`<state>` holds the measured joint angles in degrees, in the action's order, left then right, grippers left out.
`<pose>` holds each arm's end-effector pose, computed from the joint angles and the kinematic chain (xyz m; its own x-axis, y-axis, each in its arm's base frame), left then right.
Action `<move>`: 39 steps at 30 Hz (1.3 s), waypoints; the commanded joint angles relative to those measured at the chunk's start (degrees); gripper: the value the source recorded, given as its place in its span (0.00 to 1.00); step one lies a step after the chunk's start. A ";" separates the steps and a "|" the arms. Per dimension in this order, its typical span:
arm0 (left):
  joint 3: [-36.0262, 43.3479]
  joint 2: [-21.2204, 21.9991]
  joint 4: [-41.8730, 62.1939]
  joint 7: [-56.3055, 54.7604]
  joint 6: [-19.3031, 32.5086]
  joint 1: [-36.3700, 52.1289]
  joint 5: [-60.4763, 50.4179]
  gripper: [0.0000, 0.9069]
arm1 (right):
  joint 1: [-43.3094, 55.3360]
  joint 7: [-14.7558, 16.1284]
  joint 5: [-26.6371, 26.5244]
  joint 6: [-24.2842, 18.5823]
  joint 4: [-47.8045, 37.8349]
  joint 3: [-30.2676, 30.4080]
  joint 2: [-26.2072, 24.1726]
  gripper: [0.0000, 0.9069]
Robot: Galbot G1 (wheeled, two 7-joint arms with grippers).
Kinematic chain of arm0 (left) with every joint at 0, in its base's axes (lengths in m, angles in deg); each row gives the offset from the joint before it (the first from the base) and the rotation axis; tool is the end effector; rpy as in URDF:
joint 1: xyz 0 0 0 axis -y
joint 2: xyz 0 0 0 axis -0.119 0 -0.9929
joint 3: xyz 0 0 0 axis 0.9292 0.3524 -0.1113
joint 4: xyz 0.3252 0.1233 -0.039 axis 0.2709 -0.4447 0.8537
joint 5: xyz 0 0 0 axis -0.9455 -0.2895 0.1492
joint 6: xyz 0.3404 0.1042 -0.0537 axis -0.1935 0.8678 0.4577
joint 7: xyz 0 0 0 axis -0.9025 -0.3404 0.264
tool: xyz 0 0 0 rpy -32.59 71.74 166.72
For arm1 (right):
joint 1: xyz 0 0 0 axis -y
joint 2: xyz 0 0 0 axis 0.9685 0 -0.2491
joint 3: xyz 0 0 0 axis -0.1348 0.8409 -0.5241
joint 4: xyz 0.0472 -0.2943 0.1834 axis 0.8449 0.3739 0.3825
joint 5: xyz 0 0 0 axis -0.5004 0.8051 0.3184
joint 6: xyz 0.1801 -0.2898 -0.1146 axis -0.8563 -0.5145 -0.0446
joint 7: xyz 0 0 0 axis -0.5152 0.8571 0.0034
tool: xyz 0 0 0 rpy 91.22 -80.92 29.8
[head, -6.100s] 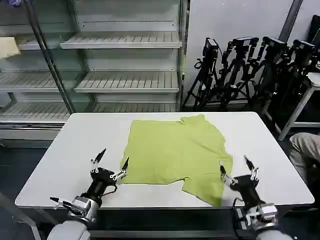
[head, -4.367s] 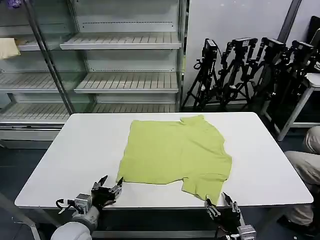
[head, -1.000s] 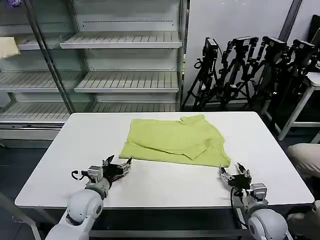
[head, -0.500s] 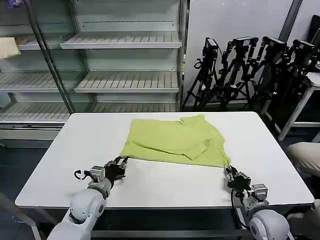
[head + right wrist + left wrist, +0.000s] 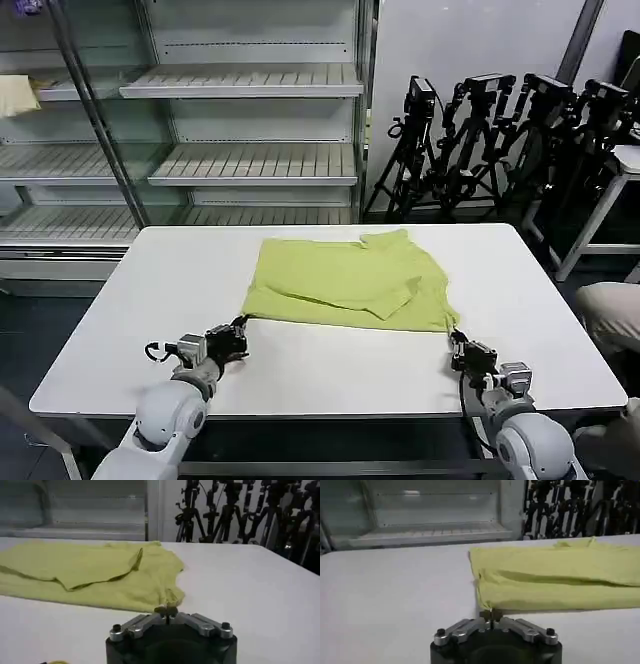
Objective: Fold and organize the clothes.
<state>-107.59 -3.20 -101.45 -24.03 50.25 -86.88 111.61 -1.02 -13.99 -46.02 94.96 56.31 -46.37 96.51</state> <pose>0.3231 0.0426 -0.2784 -0.8865 0.1654 0.4322 0.1909 0.9815 0.0159 0.2712 -0.0980 -0.2802 -0.9352 -0.1054 0.3381 -0.1194 0.9926 -0.0207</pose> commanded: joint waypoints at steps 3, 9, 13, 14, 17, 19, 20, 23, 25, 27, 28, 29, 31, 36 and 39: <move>-1.39 -1.17 -7.47 -0.33 -0.17 -7.74 -0.29 0.00 | -10.76 0.88 3.40 -1.23 8.81 -2.67 0.37 0.00; -5.27 -2.52 -17.16 -0.61 0.32 -17.22 -0.23 0.00 | -17.87 1.29 6.55 -3.54 13.04 -5.45 1.77 0.00; -7.18 -2.78 -21.27 -0.64 1.01 -23.15 -0.50 0.00 | -23.80 2.00 9.34 -5.70 15.66 -7.76 2.39 0.00; -7.47 -2.77 -22.13 -0.68 1.21 -24.28 -0.72 0.00 | -25.81 2.05 9.23 -6.11 16.59 -8.85 2.45 0.00; -8.06 -2.58 -24.56 -1.04 1.69 -27.22 -1.48 0.01 | -29.52 2.16 8.93 -6.47 18.63 -10.88 2.56 0.00; -8.09 -2.51 -26.03 -1.74 1.81 -28.81 -2.26 0.01 | -31.59 2.11 8.97 -6.65 19.60 -12.03 2.61 0.00; -8.10 -2.50 -26.67 -1.84 1.79 -29.67 -2.98 0.01 | -32.67 1.95 9.04 -6.94 20.09 -12.35 2.63 0.00; -8.04 -2.62 -27.31 -1.76 1.01 -31.50 -4.83 1.00 | -33.71 2.14 9.42 -7.24 20.35 -12.31 2.79 1.00; -7.81 -2.45 -28.58 -0.96 -0.55 -32.30 -6.71 1.00 | -33.59 1.79 10.07 -7.57 20.21 -11.99 3.00 1.00; -7.55 -1.97 -31.28 -1.53 -0.82 -33.27 -8.73 1.00 | -33.59 1.74 10.01 -7.68 20.96 -12.48 3.11 1.00; -7.96 -1.95 -32.61 -1.43 -0.71 -33.44 -9.41 1.00 | -33.65 1.85 9.52 -7.63 21.46 -13.21 3.01 1.00; -8.69 -2.44 -33.66 -1.21 -0.07 -33.48 -9.76 1.00 | -33.60 2.09 8.54 -7.56 22.39 -14.74 2.65 1.00; -9.34 -3.04 -35.43 -1.79 3.28 -33.91 -11.52 1.00 | -33.36 2.28 7.42 -7.82 23.22 -16.40 2.34 1.00; -10.05 -5.32 -39.10 -2.79 4.17 -32.01 -9.97 1.00 | -28.28 2.18 -1.92 -6.99 25.05 -21.00 0.47 1.00; -9.71 -6.17 -35.32 -1.19 4.15 -27.08 -8.07 1.00 | -20.22 -0.15 -5.43 -4.58 22.84 -17.90 -1.33 1.00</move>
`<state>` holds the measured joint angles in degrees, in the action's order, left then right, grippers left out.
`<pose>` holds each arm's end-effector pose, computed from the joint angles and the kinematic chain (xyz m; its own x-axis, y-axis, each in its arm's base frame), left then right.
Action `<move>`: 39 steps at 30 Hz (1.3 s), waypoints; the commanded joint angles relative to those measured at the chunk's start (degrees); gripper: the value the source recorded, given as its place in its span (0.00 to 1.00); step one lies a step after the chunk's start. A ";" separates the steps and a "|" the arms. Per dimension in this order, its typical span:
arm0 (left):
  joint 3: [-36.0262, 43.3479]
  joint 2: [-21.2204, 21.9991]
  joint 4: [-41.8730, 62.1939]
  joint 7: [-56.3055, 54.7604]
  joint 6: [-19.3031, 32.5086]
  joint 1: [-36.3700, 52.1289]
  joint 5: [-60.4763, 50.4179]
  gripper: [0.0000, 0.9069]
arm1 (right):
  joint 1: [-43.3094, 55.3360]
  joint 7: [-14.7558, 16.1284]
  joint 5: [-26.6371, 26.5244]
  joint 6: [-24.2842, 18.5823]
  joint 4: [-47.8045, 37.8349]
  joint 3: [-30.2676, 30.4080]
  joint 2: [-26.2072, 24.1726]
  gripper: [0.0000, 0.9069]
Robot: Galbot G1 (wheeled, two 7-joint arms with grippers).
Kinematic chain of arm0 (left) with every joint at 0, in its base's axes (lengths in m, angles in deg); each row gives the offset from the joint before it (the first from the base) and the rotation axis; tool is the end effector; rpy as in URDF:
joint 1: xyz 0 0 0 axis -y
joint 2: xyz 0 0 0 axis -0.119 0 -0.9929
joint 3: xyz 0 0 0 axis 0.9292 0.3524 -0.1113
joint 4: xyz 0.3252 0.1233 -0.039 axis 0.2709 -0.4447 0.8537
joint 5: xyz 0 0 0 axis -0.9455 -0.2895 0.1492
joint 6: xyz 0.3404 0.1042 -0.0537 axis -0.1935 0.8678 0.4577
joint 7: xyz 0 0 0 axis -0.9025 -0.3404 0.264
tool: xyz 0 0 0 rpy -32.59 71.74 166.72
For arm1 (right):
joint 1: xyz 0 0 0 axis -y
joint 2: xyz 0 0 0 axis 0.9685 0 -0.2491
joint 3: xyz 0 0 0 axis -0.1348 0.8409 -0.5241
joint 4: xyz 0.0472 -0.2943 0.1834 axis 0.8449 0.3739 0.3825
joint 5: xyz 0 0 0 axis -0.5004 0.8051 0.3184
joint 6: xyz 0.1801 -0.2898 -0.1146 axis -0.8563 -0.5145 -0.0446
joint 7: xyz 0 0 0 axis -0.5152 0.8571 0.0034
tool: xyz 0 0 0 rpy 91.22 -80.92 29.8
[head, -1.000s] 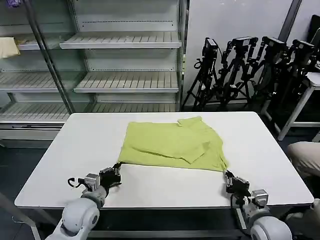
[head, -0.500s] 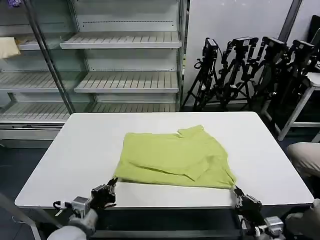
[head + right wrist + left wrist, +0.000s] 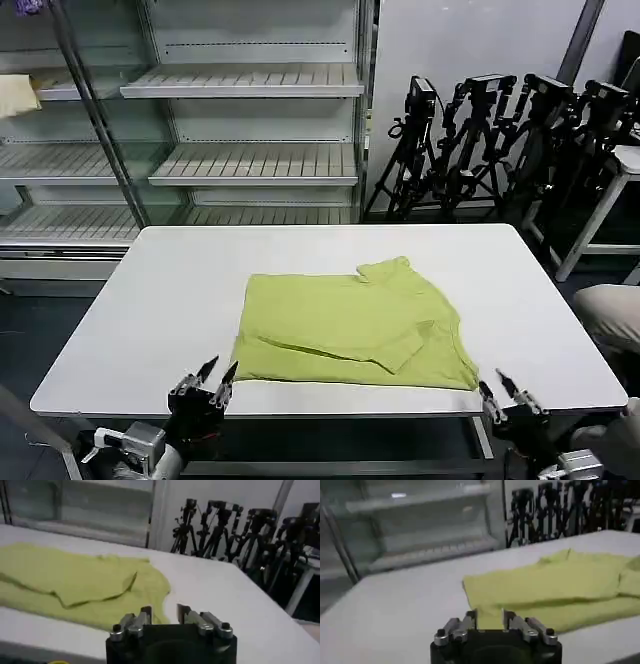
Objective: Fold and organize the clothes.
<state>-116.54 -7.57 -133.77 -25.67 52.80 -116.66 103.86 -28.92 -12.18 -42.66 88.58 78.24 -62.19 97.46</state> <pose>0.1586 0.0320 -0.1961 -0.9292 0.1844 0.3204 0.2399 0.9602 0.1432 0.1405 -0.1099 -0.2203 -0.9633 -0.0586 0.2620 -0.0966 0.9862 -0.1344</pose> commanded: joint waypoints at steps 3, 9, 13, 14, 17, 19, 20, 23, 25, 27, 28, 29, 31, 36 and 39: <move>1.69 -1.55 8.39 3.93 1.63 14.82 6.02 1.00 | 21.56 -6.75 -8.70 4.67 -7.11 6.80 -4.43 1.00; 7.02 0.85 24.47 4.45 2.94 29.84 9.50 1.00 | 42.07 -11.53 -9.51 7.25 -23.12 19.73 -3.91 1.00; 8.57 0.84 29.58 6.74 0.85 36.04 10.54 1.00 | 49.65 -12.13 -10.00 7.72 -28.17 24.89 -3.70 1.00; 9.30 1.00 31.33 6.81 0.73 37.47 10.56 1.00 | 51.22 -12.34 -10.60 8.01 -29.16 25.97 -3.58 1.00; 11.26 1.64 37.37 7.09 -0.23 42.72 11.03 1.00 | 55.74 -12.90 -11.43 8.45 -32.46 29.46 -3.09 1.00; 12.73 2.05 41.26 7.09 -0.28 45.88 11.02 1.00 | 58.35 -13.29 -11.51 8.56 -35.00 31.85 -2.33 1.00; 12.98 2.20 42.60 7.13 -0.35 46.76 11.09 1.00 | 58.88 -13.42 -11.67 8.58 -35.53 32.33 -2.16 1.00; 13.81 2.61 44.68 6.91 -0.90 49.50 12.34 1.00 | 62.10 -14.52 -14.05 9.48 -37.70 34.98 -1.48 1.00; 14.18 2.87 46.24 6.63 -1.67 50.80 12.33 1.00 | 64.35 -14.69 -14.18 9.49 -40.19 36.81 -0.74 1.00; 14.49 3.21 48.37 6.04 -2.21 52.37 12.46 1.00 | 66.60 -15.05 -14.97 9.78 -43.05 37.87 0.18 1.00; 14.59 3.32 49.23 5.81 -2.47 52.90 12.75 1.00 | 67.30 -15.06 -15.28 9.94 -44.09 38.14 0.51 1.00; 14.50 3.51 50.07 5.91 -2.66 53.71 13.46 1.00 | 68.44 -15.05 -15.72 10.61 -46.07 38.46 1.11 1.00; 13.94 4.21 52.09 5.98 -3.26 54.86 14.94 1.00 | 69.94 -15.35 -16.03 10.90 -48.57 38.79 1.71 1.00; 14.61 4.69 56.26 6.15 -3.41 57.45 15.08 1.00 | 73.04 -14.78 -15.84 10.75 -53.92 39.01 2.57 1.00; 15.36 4.87 58.22 6.35 -3.42 58.72 15.01 1.00 | 74.02 -14.39 -14.76 9.97 -56.71 39.04 3.18 1.00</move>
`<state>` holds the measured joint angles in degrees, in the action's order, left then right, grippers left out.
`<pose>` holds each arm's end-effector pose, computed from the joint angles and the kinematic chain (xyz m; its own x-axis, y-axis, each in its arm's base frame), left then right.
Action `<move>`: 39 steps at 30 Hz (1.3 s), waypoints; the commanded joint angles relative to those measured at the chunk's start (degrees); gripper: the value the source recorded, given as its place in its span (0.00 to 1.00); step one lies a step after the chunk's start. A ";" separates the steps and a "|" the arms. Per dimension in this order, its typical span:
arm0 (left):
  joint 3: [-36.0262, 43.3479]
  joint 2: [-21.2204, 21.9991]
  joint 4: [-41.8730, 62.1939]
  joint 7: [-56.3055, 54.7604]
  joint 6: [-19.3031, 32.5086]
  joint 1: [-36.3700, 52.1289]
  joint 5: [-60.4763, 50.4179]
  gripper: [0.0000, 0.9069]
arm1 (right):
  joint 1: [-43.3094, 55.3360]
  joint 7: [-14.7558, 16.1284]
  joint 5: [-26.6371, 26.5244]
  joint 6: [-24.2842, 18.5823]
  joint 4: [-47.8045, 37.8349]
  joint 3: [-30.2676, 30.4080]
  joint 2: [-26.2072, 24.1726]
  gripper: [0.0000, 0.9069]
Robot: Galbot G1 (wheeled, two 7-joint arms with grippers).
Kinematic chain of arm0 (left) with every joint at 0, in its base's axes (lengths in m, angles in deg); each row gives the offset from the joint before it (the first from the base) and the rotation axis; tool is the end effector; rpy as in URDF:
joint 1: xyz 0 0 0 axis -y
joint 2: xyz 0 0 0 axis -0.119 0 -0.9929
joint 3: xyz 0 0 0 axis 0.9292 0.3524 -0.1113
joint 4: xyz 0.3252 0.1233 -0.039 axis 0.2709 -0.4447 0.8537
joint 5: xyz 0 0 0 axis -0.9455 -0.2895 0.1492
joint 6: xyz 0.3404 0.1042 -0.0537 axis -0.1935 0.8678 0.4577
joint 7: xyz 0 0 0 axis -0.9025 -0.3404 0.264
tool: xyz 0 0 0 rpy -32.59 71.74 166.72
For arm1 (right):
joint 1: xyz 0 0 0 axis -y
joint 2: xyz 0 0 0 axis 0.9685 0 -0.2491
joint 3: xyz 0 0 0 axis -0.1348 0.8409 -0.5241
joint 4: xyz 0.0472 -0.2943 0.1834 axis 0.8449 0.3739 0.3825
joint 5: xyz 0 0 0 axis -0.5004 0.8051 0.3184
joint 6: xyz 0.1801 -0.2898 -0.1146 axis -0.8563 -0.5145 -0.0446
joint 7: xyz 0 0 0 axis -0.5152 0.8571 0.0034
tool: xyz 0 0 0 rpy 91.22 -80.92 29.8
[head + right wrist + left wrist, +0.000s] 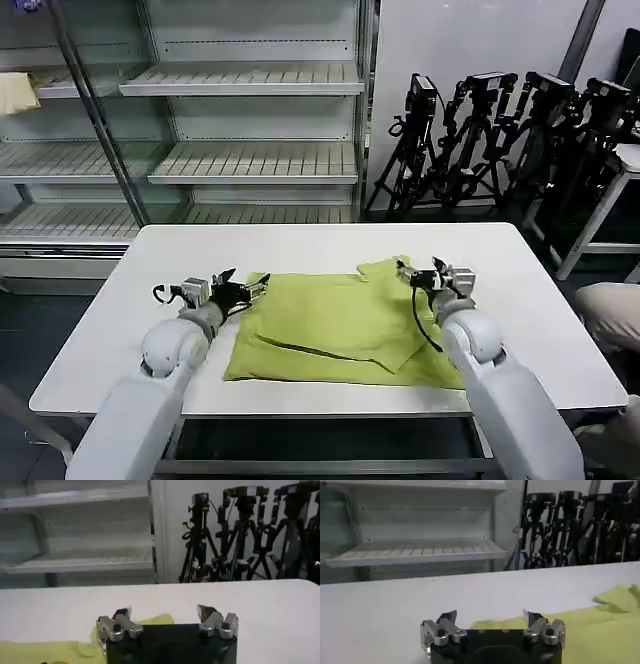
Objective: Fold and organize the clothes.
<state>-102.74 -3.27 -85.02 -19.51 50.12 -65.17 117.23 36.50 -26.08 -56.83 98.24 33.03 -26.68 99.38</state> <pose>0.4420 0.0548 -0.2382 -0.9004 0.2290 0.3699 0.2333 0.9718 -0.0335 0.4576 -0.0336 -0.2268 -0.9550 -0.0937 0.2815 -0.0831 0.9953 0.0493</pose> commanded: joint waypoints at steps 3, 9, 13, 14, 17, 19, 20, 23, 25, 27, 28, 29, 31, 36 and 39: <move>2.31 0.48 10.67 0.36 -0.79 7.65 1.32 1.00 | 8.77 -0.55 -0.37 -0.12 -13.79 3.46 1.72 1.00; 2.09 -0.45 10.54 0.95 -0.82 6.61 1.42 1.00 | 8.41 -0.10 -0.23 -0.31 -14.59 3.82 2.09 1.00; 1.61 -0.50 9.67 1.83 -0.84 5.82 1.75 1.00 | 8.75 1.15 -0.53 -0.39 -15.59 3.90 2.76 1.00; 1.65 -0.54 9.54 1.94 -0.84 5.75 1.87 1.00 | 8.81 1.18 -0.60 -0.44 -15.74 3.91 2.87 1.00; 1.86 -0.70 9.33 2.41 -0.83 5.46 1.89 1.00 | 9.02 1.30 -1.02 -0.44 -16.45 3.71 3.49 1.00; 1.99 -0.67 9.26 2.54 -0.83 5.10 1.82 1.00 | 9.09 1.26 -1.49 -0.20 -16.93 3.66 3.85 0.89; 2.03 -0.68 9.27 2.52 -0.85 5.02 1.70 0.64 | 9.06 1.20 -1.57 -0.11 -16.98 3.68 3.87 0.68; 2.05 -0.87 9.31 2.80 -0.86 4.53 1.38 0.00 | 8.87 1.15 -2.10 0.57 -16.86 3.83 3.86 0.00; 2.05 -0.93 9.26 3.01 -0.87 4.32 1.44 0.00 | 8.85 1.15 -2.80 1.16 -16.91 3.79 3.86 0.00; 2.13 -0.93 9.10 3.18 -0.86 4.18 1.39 0.00 | 8.87 1.40 -3.00 1.47 -17.06 4.05 3.71 0.00; 2.14 -0.86 9.12 3.15 -0.85 4.14 1.39 0.00 | 8.88 1.52 -3.05 1.50 -17.08 4.24 3.63 0.00; 2.15 -0.77 9.18 3.17 -0.86 4.06 1.37 0.00 | 8.95 1.78 -3.21 1.80 -17.19 4.62 3.48 0.00; 2.14 -0.61 9.21 3.24 -0.85 3.81 1.16 0.00 | 8.97 1.98 -3.32 2.03 -17.24 4.92 3.40 0.00; 2.25 -0.28 9.32 3.67 -0.83 3.48 0.55 0.01 | 8.85 2.36 -3.69 2.33 -17.28 4.91 3.47 0.00; 2.37 -0.16 9.36 3.70 -0.83 3.53 0.46 0.01 | 8.81 2.43 -3.85 2.59 -17.21 4.99 3.53 0.00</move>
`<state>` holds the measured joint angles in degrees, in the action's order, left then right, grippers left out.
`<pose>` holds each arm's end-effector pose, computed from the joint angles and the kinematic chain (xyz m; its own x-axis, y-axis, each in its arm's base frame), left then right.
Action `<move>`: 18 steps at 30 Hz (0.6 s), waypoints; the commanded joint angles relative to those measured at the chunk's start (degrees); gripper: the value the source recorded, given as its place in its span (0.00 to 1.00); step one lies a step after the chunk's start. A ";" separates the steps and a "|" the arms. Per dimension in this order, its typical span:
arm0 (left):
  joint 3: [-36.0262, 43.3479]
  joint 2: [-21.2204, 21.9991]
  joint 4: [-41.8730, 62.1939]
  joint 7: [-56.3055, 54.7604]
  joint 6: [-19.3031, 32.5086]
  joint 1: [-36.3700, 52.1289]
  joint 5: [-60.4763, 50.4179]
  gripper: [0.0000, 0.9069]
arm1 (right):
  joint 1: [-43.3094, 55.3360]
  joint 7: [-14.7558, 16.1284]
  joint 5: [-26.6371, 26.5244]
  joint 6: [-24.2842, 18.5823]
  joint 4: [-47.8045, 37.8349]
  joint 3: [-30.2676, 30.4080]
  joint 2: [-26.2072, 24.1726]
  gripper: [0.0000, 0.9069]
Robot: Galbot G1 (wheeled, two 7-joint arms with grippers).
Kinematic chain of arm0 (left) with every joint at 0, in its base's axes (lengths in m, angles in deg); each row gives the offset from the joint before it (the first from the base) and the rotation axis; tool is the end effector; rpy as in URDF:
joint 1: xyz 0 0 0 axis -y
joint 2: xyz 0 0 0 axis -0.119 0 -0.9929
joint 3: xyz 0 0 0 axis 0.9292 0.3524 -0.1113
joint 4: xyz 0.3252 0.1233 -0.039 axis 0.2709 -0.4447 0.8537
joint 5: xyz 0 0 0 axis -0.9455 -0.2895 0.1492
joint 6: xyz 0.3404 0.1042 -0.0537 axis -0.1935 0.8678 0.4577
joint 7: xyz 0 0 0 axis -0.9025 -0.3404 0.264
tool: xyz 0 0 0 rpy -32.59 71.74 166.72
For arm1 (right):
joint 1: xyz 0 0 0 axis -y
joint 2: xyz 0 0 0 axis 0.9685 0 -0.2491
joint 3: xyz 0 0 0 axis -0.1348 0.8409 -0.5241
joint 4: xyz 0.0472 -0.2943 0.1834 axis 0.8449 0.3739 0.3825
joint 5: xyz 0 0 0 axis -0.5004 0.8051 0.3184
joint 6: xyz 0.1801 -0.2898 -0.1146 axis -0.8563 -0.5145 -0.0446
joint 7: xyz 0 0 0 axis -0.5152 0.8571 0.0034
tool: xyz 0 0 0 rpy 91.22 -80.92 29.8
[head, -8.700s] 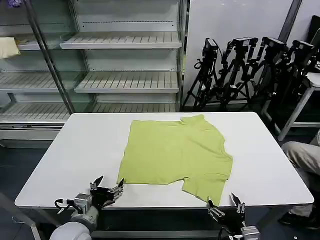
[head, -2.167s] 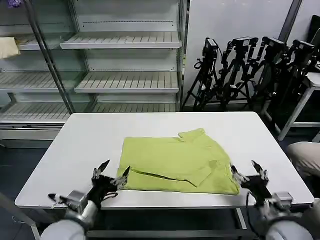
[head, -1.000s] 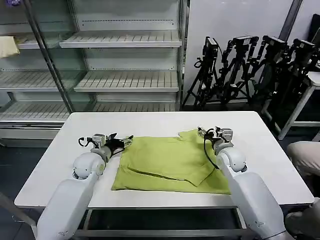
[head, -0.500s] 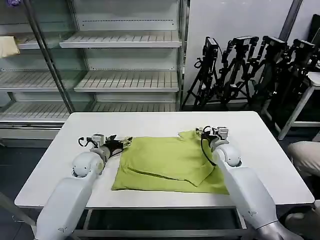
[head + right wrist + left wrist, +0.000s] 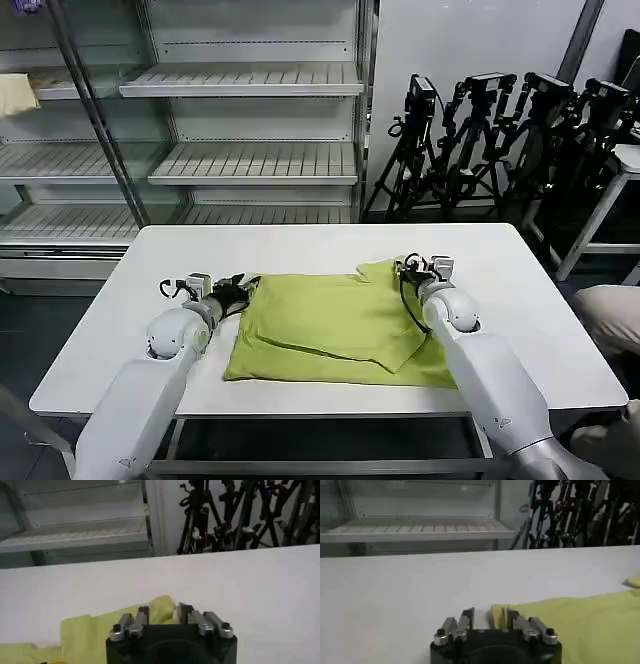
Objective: Fold and organize the clothes.
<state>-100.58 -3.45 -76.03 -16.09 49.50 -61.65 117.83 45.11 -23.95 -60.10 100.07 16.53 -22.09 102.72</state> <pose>0.4681 0.0684 -0.2658 -0.8520 0.2401 0.4653 0.2427 0.9685 -0.0554 0.5150 -0.0283 -0.2588 -0.8927 -0.1054 0.4381 -0.0740 0.9934 0.0882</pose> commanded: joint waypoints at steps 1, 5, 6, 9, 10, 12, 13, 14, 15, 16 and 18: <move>0.23 0.02 0.36 0.35 -0.22 0.02 -0.13 0.01 | 0.20 0.29 -0.59 0.79 -0.79 0.36 0.24 0.00; 0.32 0.05 0.39 0.40 -0.21 0.07 -0.13 0.01 | 0.15 0.39 -0.64 1.20 -1.09 0.38 0.29 0.00; 0.36 0.04 0.42 0.47 -0.22 0.08 -0.14 0.01 | 0.13 0.49 -0.62 1.18 -1.03 0.36 0.28 0.00; 0.39 0.13 0.38 0.48 -0.18 0.15 -0.15 0.01 | 0.07 0.71 -0.29 0.27 -0.64 0.35 0.17 0.00; 0.27 0.20 0.22 0.51 -0.13 0.17 -0.08 0.01 | 0.01 1.08 0.00 -0.78 -0.20 0.36 0.03 0.00; 0.03 0.21 -0.21 0.76 0.10 0.20 0.47 0.01 | -0.17 1.79 0.53 -2.14 0.65 0.27 -0.32 0.00; -0.07 0.11 -0.61 0.75 0.61 0.09 1.15 0.01 | -0.52 2.05 0.59 -2.78 1.96 0.15 -0.69 0.00; -0.19 -0.05 -1.44 0.79 0.72 -0.03 1.25 0.01 | -0.74 2.11 0.60 -2.94 2.64 0.07 -0.87 0.00; -0.21 -0.14 -2.12 0.73 0.74 -0.25 1.27 0.01 | -1.08 2.17 0.55 -3.02 3.80 -0.06 -1.23 0.00; -0.34 -0.44 -3.39 0.68 0.78 -0.78 1.42 0.01 | -1.68 2.01 0.42 -3.02 5.38 -0.24 -1.88 0.00; -0.43 -0.82 -4.99 0.56 0.75 -1.58 1.75 0.01 | -2.96 1.74 -0.50 -2.88 7.91 -0.27 -2.94 0.00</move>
<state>-100.83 -3.94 -77.58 -15.60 49.75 -62.31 118.81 43.81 -22.60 -60.19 99.00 18.74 -22.17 101.46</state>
